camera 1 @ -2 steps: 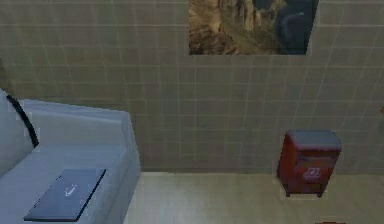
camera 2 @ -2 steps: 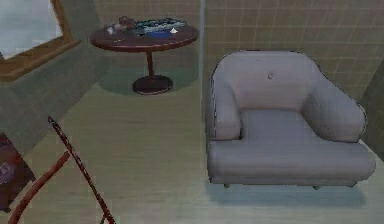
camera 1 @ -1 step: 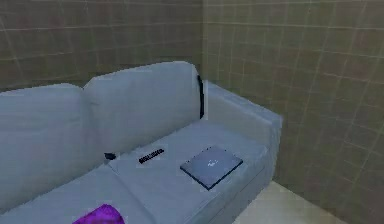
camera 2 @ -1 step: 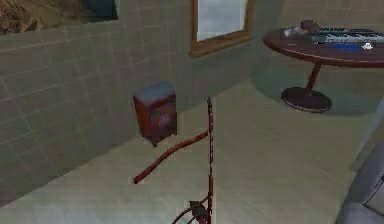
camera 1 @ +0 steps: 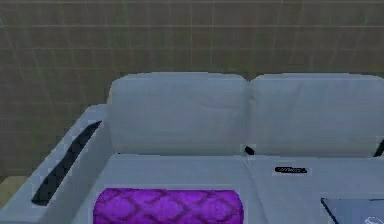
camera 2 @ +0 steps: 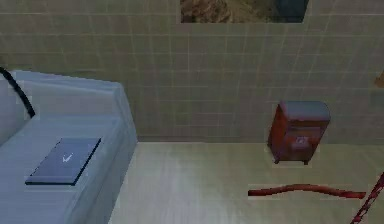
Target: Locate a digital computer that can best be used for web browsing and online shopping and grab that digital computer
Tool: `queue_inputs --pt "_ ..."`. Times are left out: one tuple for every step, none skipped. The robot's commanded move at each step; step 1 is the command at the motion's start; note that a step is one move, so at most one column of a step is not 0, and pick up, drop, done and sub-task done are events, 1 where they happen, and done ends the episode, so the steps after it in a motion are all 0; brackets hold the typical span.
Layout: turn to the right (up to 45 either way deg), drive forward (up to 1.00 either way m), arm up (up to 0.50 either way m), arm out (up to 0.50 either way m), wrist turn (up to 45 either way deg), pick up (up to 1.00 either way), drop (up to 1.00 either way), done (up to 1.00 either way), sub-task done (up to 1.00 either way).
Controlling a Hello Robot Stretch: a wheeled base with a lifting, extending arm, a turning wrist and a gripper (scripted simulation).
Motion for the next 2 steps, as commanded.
queue_inputs --pt "-33.0 0.00 0.00 0.00 0.0 0.00 0.00 0.00 0.00" --pt "45.0 0.00 0.00 0.00 0.0 0.00 0.00 0.00 0.00"
